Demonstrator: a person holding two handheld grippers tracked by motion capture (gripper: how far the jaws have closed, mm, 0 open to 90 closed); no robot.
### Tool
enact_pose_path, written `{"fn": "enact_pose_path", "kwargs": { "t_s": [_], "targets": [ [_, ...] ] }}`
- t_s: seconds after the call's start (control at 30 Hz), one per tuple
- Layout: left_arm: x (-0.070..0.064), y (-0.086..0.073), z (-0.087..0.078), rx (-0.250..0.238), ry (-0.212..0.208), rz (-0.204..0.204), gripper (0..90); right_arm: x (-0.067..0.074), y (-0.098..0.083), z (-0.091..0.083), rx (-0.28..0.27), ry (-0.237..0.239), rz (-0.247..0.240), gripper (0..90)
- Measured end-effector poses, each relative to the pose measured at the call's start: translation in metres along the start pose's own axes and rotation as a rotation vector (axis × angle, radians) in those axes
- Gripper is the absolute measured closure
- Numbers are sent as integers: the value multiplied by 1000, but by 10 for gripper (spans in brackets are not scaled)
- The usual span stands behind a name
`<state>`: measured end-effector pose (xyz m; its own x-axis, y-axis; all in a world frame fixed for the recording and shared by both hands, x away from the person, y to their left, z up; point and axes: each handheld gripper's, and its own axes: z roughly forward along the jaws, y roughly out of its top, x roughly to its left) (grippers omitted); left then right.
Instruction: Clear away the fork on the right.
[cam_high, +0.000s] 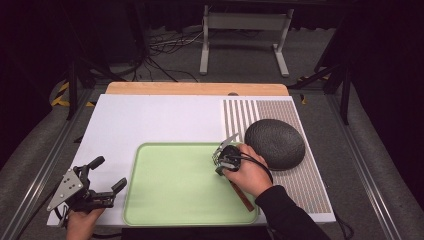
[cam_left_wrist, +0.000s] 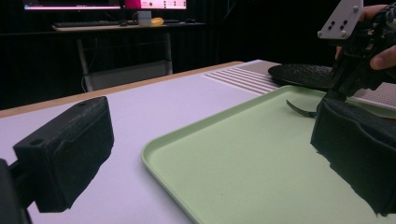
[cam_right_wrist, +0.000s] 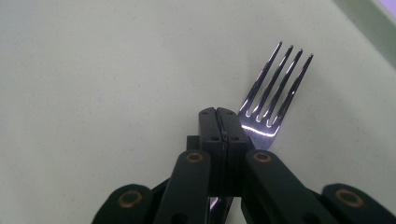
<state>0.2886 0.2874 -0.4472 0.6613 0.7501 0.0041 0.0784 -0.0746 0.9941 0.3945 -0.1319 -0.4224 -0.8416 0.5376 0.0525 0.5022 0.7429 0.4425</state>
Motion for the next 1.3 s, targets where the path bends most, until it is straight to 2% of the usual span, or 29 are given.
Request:
{"fn": "enact_pose_path", "kwargs": {
  "t_s": [0.7,1.3],
  "targets": [
    [0,0,0,-3,-1,-1,1,-4,-1,4,21,-24,3,900],
    [0,0,0,0,-2,3,1,-14,-7,0,17,-60,42,900]
  ]
}}
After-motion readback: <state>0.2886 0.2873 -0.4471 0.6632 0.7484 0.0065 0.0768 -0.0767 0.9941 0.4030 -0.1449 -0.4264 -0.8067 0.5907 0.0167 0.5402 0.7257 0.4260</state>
